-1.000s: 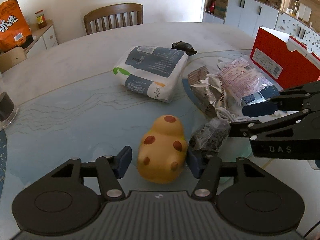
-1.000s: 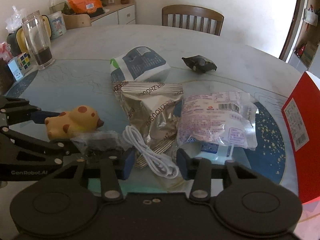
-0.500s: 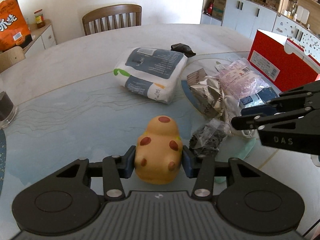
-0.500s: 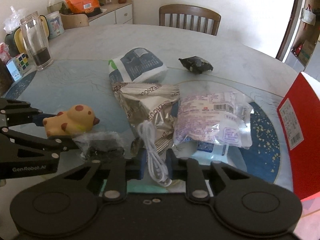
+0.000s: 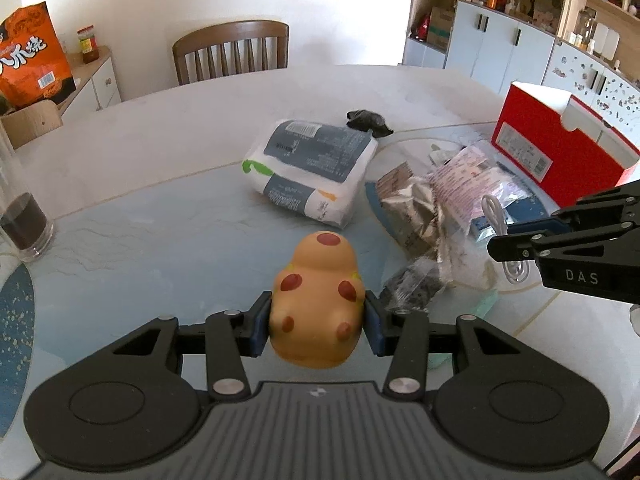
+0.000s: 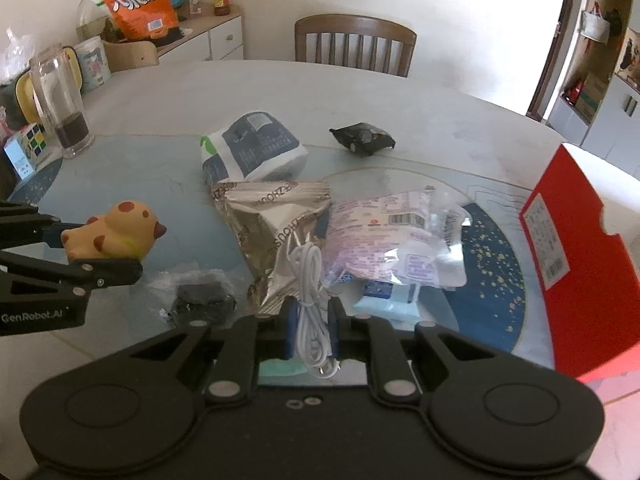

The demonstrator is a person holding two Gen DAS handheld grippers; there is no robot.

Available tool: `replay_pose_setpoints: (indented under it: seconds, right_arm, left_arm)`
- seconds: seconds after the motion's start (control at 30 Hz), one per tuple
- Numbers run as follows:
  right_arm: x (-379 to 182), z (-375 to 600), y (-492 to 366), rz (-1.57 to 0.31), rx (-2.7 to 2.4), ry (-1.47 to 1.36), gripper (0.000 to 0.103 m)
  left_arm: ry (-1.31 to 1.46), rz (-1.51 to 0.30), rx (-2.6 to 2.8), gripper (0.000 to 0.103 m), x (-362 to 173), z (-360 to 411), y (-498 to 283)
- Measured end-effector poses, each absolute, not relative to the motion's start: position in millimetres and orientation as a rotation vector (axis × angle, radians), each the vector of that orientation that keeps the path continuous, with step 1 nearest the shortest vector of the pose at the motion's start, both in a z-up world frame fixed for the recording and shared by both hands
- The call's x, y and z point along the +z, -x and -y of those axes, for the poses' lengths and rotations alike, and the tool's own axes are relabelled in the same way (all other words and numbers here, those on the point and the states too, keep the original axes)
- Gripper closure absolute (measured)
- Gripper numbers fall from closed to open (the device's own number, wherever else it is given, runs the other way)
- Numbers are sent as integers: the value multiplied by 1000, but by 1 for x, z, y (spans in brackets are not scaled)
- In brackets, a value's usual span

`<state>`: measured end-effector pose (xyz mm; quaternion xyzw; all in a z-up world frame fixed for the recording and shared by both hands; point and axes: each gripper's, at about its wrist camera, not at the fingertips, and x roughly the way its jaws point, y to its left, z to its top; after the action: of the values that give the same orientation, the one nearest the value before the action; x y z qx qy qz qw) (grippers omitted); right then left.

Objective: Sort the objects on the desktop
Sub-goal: 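Lift the yellow toy and white cable and carry both toward the red shoebox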

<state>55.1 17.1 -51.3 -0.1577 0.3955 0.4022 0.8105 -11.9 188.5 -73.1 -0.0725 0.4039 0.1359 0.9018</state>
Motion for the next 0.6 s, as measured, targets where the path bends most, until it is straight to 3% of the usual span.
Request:
replay_pose_setpoints:
  seconds: [0.6]
  right_arm:
    - [-14,42,-76,-843,894,255,88]
  left_arm:
    - [137,-798,316,58,-33,-138,-13]
